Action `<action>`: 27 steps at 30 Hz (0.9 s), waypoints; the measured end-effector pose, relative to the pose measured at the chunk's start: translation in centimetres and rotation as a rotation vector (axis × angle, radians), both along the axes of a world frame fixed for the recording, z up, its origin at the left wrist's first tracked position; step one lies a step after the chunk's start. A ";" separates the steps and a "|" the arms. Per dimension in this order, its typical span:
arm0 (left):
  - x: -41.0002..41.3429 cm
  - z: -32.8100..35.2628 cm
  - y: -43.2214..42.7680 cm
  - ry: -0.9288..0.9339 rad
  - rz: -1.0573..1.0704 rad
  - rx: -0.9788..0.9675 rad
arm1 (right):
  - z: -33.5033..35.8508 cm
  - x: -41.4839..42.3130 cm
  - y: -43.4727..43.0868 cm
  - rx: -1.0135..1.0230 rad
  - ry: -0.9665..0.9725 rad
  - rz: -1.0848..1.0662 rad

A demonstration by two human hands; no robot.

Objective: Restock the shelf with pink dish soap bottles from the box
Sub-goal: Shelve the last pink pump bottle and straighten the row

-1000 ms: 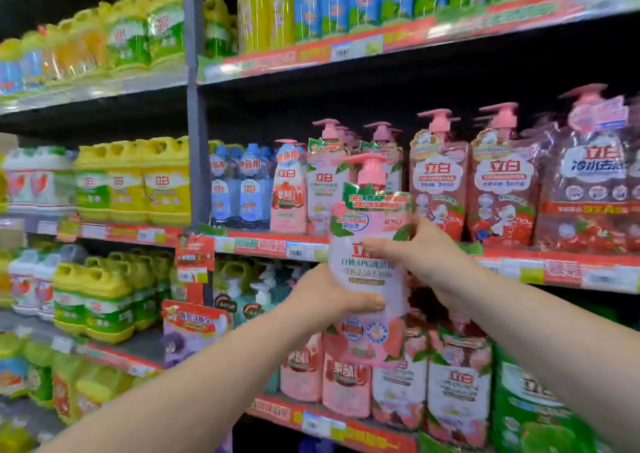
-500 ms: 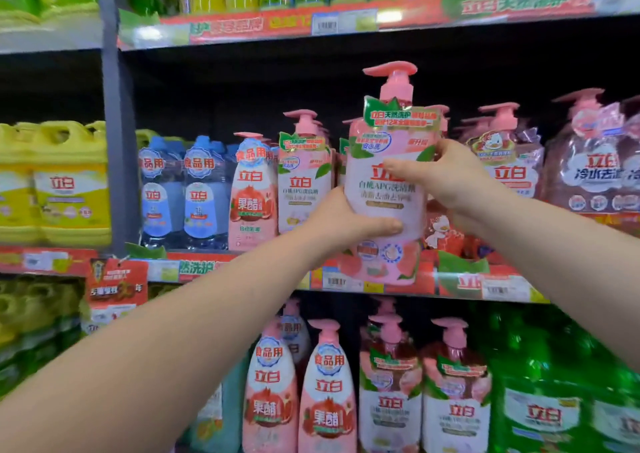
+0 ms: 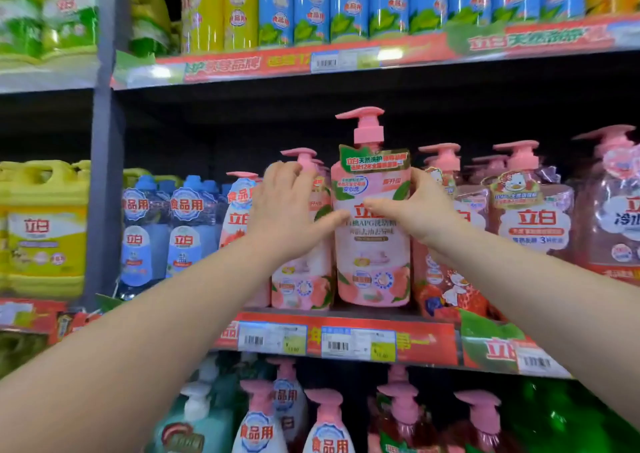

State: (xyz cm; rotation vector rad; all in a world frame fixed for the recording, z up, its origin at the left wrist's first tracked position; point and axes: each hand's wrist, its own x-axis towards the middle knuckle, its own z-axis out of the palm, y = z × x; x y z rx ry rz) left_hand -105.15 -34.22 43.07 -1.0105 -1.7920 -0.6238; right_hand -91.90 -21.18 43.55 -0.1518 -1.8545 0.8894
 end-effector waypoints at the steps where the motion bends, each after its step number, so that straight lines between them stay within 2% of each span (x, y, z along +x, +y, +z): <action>1: -0.7 0.3 -0.1 0.013 0.017 -0.016 | -0.2 -0.3 0.2 0.010 -0.007 -0.012; 9: -4.3 2.1 0.8 0.063 0.106 -0.243 | -2.0 -1.9 1.6 -0.094 -0.080 -0.011; 13: -5.3 2.0 1.2 -0.061 -0.040 -0.307 | -1.4 -2.2 2.1 -0.103 -0.177 -0.028; 16: -5.4 1.3 1.7 -0.025 -0.054 -0.273 | -1.2 -2.3 1.9 -0.050 -0.195 -0.116; 18: -5.5 1.2 1.8 0.022 -0.031 -0.260 | -1.3 -2.5 1.4 0.044 -0.147 -0.192; 20: -5.6 1.1 1.8 0.034 -0.036 -0.252 | -1.4 -2.6 0.7 0.229 -0.169 -0.308; 24: -5.7 1.0 1.8 0.036 -0.048 -0.245 | -0.6 -2.1 0.0 0.592 -0.325 -0.622; 27: -5.8 1.0 1.9 0.035 -0.043 -0.240 | 0.2 -1.7 0.0 0.787 -0.517 -0.702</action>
